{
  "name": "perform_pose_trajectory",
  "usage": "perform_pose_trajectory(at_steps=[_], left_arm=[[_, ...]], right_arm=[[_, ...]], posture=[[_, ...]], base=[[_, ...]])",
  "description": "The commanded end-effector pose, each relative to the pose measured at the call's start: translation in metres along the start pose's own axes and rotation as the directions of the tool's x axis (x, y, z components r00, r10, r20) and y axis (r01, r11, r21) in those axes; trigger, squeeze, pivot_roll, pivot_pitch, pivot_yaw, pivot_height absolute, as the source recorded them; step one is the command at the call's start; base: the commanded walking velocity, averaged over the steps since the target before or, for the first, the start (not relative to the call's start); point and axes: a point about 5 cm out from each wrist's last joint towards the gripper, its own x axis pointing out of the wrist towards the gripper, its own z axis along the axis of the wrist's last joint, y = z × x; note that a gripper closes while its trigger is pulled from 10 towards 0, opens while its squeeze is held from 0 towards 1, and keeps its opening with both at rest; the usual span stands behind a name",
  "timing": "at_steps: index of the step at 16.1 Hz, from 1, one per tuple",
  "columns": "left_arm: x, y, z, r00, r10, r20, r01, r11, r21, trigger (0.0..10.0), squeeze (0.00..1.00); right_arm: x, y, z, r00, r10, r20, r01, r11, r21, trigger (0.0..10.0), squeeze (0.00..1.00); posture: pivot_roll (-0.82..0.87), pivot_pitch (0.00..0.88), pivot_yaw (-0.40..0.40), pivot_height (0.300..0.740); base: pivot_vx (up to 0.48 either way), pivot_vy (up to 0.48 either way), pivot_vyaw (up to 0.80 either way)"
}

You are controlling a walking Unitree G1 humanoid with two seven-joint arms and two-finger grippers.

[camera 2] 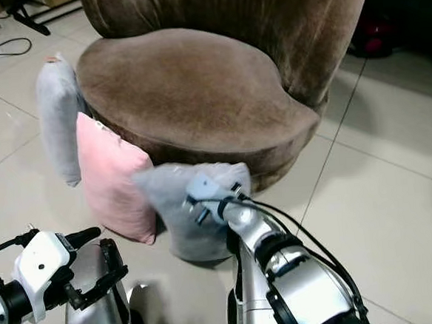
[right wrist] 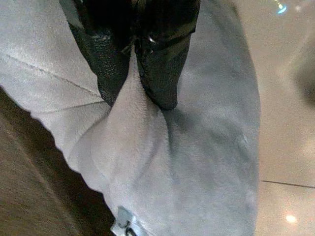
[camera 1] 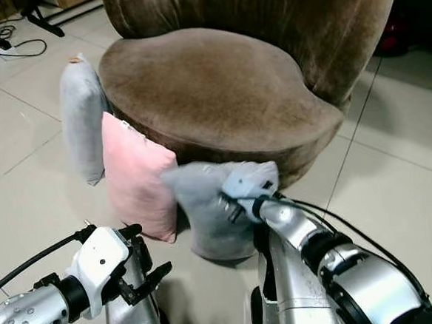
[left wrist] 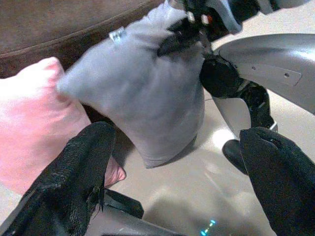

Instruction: Move the pillow to the sofa from floor

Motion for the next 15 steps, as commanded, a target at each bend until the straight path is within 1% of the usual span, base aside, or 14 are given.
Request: perform_pose_trajectory(at_steps=[1,3,4,5,6,7,8,9,10,11,12,13,14,15], left_arm=[[-0.004,-0.001,0.001,1.000,0.017,0.005,-0.017,1.000,0.003,10.0,0.00],[-0.004,-0.001,0.000,1.000,0.027,0.009,-0.027,1.000,0.000,10.0,0.00],[-0.005,0.000,0.001,0.999,0.046,0.017,-0.046,0.999,-0.006,10.0,0.00],[-0.004,0.002,0.004,0.996,0.076,0.037,-0.075,0.997,-0.011,10.0,0.00],[-0.005,0.006,0.006,0.991,0.116,0.062,-0.114,0.993,-0.030,10.0,0.00],[-0.004,0.007,0.007,0.989,0.129,0.069,-0.126,0.991,-0.037,10.0,0.00],[-0.004,0.011,0.010,0.978,0.179,0.104,-0.173,0.983,-0.065,10.0,0.00],[-0.004,0.012,0.011,0.975,0.192,0.114,-0.185,0.980,-0.073,10.0,0.00],[-0.002,0.012,0.013,0.968,0.212,0.132,-0.204,0.976,-0.077,10.0,0.00],[0.000,0.012,0.014,0.966,0.219,0.139,-0.210,0.975,-0.078,10.0,0.00],[0.002,0.014,0.017,0.957,0.245,0.158,-0.235,0.969,-0.079,10.0,0.00],[0.004,0.017,0.019,0.949,0.265,0.170,-0.254,0.964,-0.081,10.0,0.00],[0.005,0.021,0.023,0.939,0.290,0.185,-0.280,0.957,-0.077,10.0,0.00],[0.006,0.031,0.030,0.916,0.338,0.215,-0.333,0.941,-0.062,10.0,0.00]], right_arm=[[-0.004,0.003,-0.008,0.998,0.064,0.011,-0.063,0.998,-0.013,0.0,0.00],[-0.009,0.001,-0.007,0.990,0.115,0.082,-0.111,0.993,-0.042,0.0,0.00],[-0.014,-0.002,-0.003,0.973,0.151,0.172,-0.153,0.988,-0.001,0.0,0.00],[-0.019,-0.014,0.007,0.947,0.143,0.288,-0.164,0.985,0.052,0.0,0.00],[-0.027,-0.032,0.021,0.905,0.095,0.416,-0.165,0.977,0.135,0.0,0.00],[-0.029,-0.038,0.026,0.887,0.077,0.455,-0.168,0.972,0.162,0.0,0.00],[-0.049,-0.064,0.050,0.789,-0.017,0.615,-0.183,0.948,0.261,0.0,0.00],[-0.058,-0.072,0.059,0.750,-0.050,0.660,-0.192,0.938,0.288,0.0,0.00],[-0.083,-0.090,0.082,0.647,-0.126,0.752,-0.216,0.916,0.339,0.0,0.00],[-0.091,-0.095,0.090,0.613,-0.144,0.777,-0.219,0.914,0.342,0.0,0.00],[-0.110,-0.109,0.110,0.532,-0.212,0.820,-0.218,0.901,0.374,0.0,0.00],[-0.121,-0.120,0.122,0.481,-0.261,0.837,-0.222,0.887,0.404,0.0,0.00],[-0.130,-0.135,0.136,0.434,-0.327,0.840,-0.198,0.874,0.443,0.0,0.00],[-0.152,-0.160,0.162,0.342,-0.440,0.830,-0.172,0.839,0.516,0.0,0.00]], posture=[[-0.03,0.001,-0.032,0.436],[-0.03,0.000,-0.031,0.436],[-0.03,0.000,-0.031,0.436],[-0.03,0.000,-0.034,0.436],[-0.03,0.000,-0.040,0.436],[-0.03,0.000,-0.041,0.436],[-0.04,0.000,-0.047,0.436],[-0.04,0.000,-0.050,0.436],[-0.05,0.000,-0.055,0.436],[-0.05,0.000,-0.058,0.436],[-0.05,0.000,-0.061,0.436],[-0.06,0.000,-0.065,0.436],[-0.06,0.000,-0.070,0.436],[-0.05,0.000,-0.076,0.436]], base=[[0.000,0.000,0.00],[0.000,0.000,0.00],[0.000,0.000,0.00],[0.000,0.000,0.00],[0.000,0.000,0.00],[0.000,0.000,0.00],[0.000,0.000,0.00],[0.000,0.000,0.00],[0.000,0.000,0.00],[0.000,0.000,0.00],[0.000,0.000,0.00],[0.000,0.000,0.00],[0.000,0.000,0.00],[0.000,0.000,0.00]])
